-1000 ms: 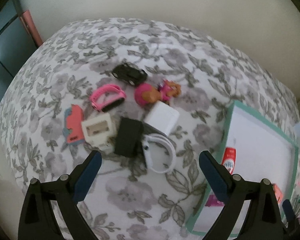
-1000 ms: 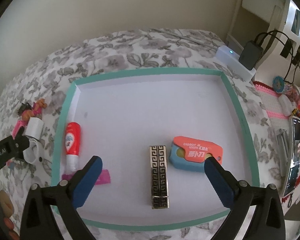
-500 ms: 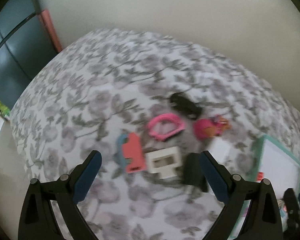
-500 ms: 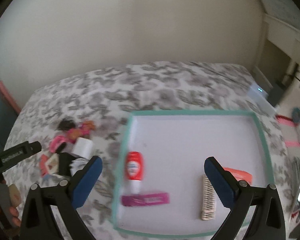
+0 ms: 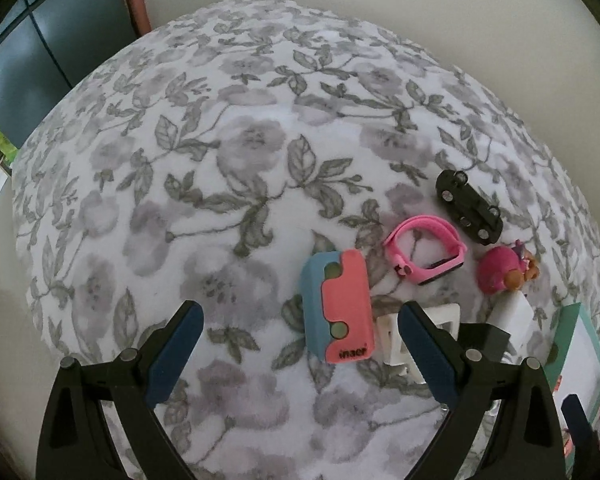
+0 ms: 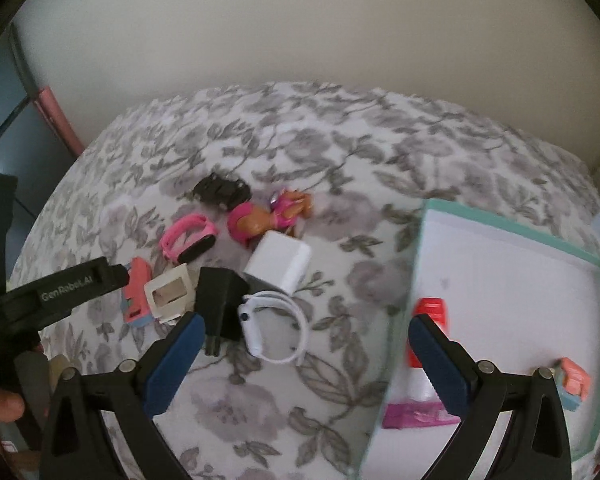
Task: Organize rigid objects
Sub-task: 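Move the left tool over the pink-blue case while the right tool moves over the white smartwatch, then close the left tool on the pink-blue case while the right tool grasps the white smartwatch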
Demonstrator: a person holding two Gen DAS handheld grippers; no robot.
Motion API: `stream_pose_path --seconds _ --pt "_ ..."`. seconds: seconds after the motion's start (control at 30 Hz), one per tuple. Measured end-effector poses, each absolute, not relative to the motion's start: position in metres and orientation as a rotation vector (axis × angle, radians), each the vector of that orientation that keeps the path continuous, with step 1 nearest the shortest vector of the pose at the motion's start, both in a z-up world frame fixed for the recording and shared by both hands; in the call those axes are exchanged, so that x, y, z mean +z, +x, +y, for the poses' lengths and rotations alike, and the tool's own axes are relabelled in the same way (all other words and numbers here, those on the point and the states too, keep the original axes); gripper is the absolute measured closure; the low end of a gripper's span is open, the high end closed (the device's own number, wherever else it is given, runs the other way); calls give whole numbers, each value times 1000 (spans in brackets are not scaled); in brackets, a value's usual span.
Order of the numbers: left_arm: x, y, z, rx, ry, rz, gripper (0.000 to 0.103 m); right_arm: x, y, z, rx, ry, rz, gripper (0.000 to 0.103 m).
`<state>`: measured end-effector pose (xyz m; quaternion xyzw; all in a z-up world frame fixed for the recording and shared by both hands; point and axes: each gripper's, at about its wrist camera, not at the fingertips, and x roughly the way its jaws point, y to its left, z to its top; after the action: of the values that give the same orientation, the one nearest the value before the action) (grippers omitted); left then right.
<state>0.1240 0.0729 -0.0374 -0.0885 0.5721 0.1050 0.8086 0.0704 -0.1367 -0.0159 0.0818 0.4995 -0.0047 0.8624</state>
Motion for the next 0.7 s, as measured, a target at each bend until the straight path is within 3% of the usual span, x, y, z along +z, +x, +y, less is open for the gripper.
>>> stream_pose_path --seconds 0.7 --pt "-85 152 76 258 -188 1291 5 -54 99 -132 22 162 1141 0"
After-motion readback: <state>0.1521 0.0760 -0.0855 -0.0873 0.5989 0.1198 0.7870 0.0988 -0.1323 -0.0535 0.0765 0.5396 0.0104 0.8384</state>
